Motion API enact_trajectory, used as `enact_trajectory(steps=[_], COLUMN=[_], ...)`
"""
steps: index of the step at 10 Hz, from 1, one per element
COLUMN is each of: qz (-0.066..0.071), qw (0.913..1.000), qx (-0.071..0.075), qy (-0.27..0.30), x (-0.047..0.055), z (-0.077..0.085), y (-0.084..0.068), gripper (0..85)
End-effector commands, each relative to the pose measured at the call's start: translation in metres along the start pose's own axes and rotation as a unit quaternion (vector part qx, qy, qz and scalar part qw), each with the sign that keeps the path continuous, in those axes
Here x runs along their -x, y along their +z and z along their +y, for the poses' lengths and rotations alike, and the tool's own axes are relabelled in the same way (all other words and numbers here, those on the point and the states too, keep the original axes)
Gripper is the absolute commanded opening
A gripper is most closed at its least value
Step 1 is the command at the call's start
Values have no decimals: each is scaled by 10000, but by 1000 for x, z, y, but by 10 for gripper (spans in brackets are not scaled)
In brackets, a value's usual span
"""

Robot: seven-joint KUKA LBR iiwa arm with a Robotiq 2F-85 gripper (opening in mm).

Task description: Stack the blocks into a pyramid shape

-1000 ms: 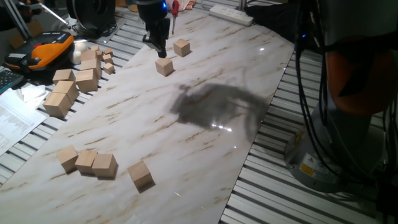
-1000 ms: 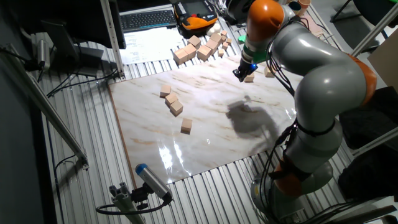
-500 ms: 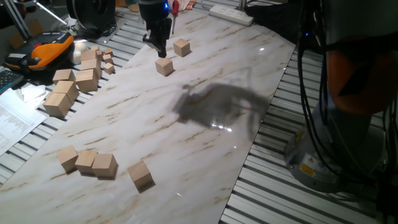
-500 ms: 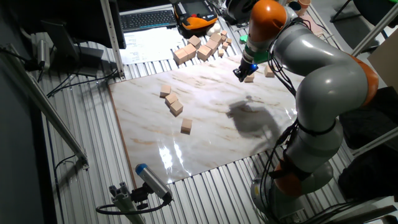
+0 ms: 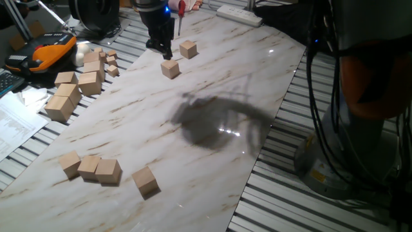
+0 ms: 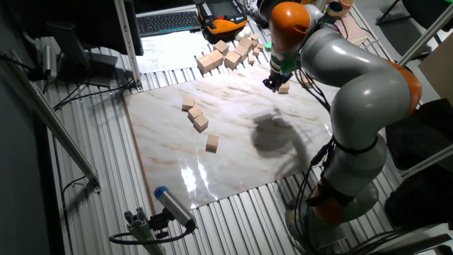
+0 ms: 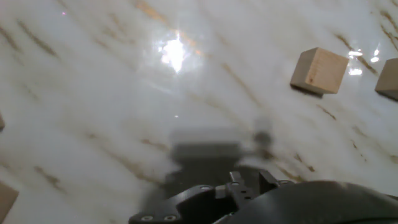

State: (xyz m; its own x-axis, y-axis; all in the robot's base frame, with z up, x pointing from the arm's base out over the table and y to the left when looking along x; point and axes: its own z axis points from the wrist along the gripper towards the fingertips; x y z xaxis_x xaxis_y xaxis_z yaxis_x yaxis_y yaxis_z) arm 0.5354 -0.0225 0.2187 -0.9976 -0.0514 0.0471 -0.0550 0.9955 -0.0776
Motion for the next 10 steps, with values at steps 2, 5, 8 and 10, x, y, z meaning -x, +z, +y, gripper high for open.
enact_trajectory(steps=[2,5,8,10], qz=[5,157,231,228], qw=[9999,9992,9993,9990], qx=[137,296,275,278], qy=[24,231,112,266], x=[15,39,61,68], z=[-40,-88,-124,-137], y=[15,32,43,52], gripper=[510,510,510,510])
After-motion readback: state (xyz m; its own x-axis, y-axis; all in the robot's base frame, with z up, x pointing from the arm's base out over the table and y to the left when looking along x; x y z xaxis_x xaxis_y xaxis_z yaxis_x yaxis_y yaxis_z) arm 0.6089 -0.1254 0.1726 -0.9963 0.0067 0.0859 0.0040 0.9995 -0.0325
